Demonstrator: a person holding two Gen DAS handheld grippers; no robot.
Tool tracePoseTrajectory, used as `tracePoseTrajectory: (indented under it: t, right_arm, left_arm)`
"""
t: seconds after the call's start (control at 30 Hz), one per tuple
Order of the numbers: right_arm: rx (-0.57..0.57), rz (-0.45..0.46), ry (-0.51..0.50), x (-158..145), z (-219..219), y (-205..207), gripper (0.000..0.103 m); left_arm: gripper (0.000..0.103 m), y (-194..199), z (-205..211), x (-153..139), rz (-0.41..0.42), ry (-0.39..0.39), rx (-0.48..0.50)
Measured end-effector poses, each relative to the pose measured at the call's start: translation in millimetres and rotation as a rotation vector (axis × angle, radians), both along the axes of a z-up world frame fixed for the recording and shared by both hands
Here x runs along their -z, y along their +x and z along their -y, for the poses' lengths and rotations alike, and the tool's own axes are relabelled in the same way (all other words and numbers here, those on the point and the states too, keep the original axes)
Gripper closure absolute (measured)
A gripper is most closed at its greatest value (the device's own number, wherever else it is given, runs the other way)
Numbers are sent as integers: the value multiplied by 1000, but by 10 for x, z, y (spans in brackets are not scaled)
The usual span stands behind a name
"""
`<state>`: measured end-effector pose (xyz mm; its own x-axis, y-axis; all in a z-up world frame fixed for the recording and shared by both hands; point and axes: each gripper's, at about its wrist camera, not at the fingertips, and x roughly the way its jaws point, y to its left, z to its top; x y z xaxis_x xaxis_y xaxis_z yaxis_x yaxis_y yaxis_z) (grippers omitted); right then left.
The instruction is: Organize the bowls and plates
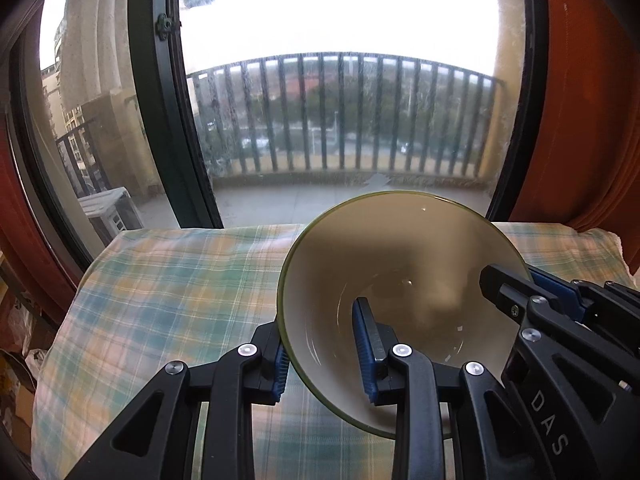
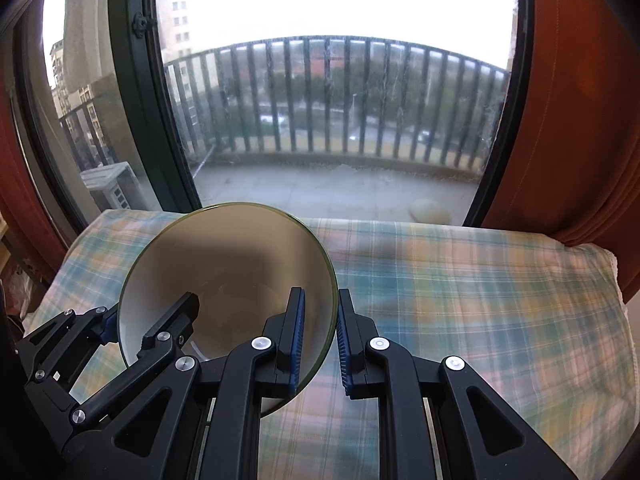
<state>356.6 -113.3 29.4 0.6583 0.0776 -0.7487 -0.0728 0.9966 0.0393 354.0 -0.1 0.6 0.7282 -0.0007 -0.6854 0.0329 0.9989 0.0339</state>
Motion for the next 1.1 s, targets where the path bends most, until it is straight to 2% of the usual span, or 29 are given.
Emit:
tracePoseTrajectory:
  t: [0.67,1.1]
  right_arm:
    - [-13,31,-3,-94,108,-772,85]
    - [-1,26,21,-50,242,-1547,85]
  left_arm:
    - [76,-690,-4,-32,17,-7,23]
    - [76,-1452,126,32,39,16,45]
